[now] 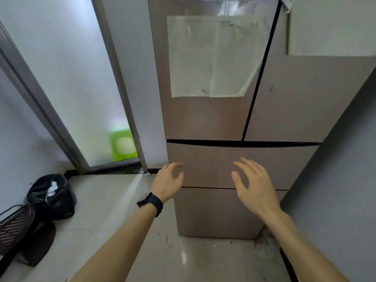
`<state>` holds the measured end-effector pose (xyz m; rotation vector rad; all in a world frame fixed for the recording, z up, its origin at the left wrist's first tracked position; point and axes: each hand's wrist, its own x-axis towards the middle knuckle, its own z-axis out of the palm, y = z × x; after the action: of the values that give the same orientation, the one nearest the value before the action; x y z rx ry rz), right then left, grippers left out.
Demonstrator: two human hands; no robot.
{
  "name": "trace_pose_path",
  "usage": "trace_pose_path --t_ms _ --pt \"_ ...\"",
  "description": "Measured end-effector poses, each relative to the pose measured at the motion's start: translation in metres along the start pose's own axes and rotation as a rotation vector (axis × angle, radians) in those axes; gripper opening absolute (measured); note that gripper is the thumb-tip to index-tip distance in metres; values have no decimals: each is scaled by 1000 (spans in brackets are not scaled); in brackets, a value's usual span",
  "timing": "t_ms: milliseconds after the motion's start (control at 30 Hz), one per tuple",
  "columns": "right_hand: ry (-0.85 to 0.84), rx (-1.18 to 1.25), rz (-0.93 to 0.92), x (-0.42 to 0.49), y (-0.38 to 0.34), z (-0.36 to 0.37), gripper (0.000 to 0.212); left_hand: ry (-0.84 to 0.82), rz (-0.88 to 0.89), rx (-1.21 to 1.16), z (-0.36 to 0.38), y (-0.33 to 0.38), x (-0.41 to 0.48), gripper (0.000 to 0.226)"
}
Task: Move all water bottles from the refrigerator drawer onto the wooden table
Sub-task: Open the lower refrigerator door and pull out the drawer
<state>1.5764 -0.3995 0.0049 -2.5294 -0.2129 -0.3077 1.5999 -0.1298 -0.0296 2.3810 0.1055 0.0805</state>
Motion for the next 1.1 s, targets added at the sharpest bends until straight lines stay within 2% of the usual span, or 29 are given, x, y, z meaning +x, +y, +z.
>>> trace_pose_path --t_ms 200,300,400,567,767,900,1000,1100 --pt "170 -85 -187 121 -18 8 50 174 -159 -172 -10 1 79 38" --pt "265 -226 -233 169 -30 22 64 252 -238 -345 -16 -7 116 58" --pt "330 -327 -221 202 -29 46 78 225 -283 -454 -15 -14 142 73" --pt "531 -386 -240 236 -5 89 87 68 -285 -468 2 -38 163 69" --pt "699 -402 -317 249 5 103 88 187 -274 -403 12 -56 174 62" --pt "682 -406 -315 248 4 100 90 213 -251 -286 3 -56 175 42" --pt "624 -372 -290 241 0 94 88 276 -231 -214 3 -47 158 53" --pt "548 -322 -261 223 -10 82 83 266 -230 -133 1 -42 137 49"
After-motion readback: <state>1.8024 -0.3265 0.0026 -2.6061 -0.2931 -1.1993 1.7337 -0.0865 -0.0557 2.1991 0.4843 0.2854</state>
